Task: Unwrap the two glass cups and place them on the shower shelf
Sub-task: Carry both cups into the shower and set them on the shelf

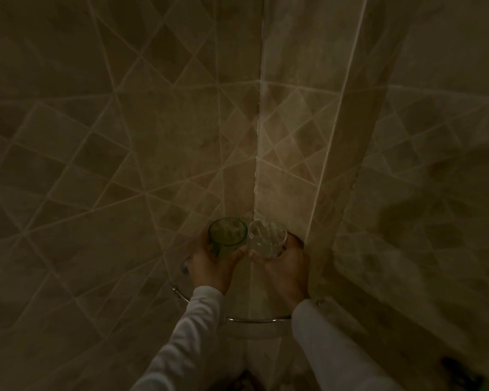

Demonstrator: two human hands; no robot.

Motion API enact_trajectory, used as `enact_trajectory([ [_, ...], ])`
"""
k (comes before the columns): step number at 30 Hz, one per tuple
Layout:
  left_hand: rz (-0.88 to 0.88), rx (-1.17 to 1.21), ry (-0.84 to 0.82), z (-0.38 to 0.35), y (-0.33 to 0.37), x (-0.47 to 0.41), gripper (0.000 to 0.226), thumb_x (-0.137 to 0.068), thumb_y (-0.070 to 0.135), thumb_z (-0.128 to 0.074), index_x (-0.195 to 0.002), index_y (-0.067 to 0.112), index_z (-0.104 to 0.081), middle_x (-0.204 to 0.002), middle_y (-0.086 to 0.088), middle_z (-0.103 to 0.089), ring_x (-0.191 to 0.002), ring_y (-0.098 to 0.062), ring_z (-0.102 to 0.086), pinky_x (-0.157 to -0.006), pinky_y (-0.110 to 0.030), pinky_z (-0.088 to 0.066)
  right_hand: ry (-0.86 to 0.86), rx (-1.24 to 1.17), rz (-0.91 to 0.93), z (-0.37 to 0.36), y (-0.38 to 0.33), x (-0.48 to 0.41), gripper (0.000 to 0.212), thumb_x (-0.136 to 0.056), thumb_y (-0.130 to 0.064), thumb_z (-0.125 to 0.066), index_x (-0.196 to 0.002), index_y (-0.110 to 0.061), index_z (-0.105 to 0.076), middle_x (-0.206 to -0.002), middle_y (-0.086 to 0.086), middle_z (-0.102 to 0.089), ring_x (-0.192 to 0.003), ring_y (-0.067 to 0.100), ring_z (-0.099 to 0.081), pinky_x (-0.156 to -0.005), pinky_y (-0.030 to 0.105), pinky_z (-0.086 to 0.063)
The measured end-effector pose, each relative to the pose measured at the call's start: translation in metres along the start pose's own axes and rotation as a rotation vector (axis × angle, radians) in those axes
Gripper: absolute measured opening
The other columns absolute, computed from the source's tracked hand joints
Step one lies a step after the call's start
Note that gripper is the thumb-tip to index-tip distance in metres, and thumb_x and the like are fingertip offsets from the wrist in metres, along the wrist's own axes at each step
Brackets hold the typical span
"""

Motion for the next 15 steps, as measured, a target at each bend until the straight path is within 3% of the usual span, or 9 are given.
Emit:
enact_trajectory([
  [8,-0.022,-0.010,0.017,0.002,0.003,0.004,0.099,-0.042,0.057,-0.086,-0.129,0.023,-0.053,-0.116,-0.004,-0.068,-0.106,-0.023,-0.065,-0.089,-0.048,-0.055,0.027,0.017,-0.025,0.003,-0.001,0.005,0.087,-0.055,-0.044,-0.096,-0.127,-0.023,-0.050,-0.114,0.000,-0.073,-0.102,0.018,-0.071,-0.084,0.030,-0.059],
  [12,-0.034,-0.016,0.022,0.003,0.005,0.006,0.089,-0.051,0.041,-0.093,-0.127,0.019,-0.054,-0.118,-0.002,-0.066,-0.108,-0.023,-0.064,-0.093,-0.046,-0.054,0.046,0.013,-0.044,0.003,-0.001,0.009,0.085,-0.056,-0.041,-0.096,-0.125,-0.025,-0.050,-0.114,-0.002,-0.073,-0.101,0.015,-0.070,-0.080,0.021,-0.052],
  [15,-0.033,-0.039,0.012,0.002,0.006,0.005,0.089,-0.055,0.035,-0.094,-0.131,0.013,-0.053,-0.121,-0.010,-0.066,-0.110,-0.027,-0.063,-0.094,-0.048,-0.052,0.043,0.013,-0.044,0.001,0.000,0.010,0.087,-0.057,-0.042,-0.096,-0.130,-0.025,-0.051,-0.117,-0.001,-0.073,-0.105,0.016,-0.070,-0.084,0.022,-0.053],
])
Point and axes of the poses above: each hand's wrist, its own x-axis away from the middle knuckle, its own z-axis out of the back of the hand, y = z × x, the point moved 6 cm from there along -x, towards the middle knuckle
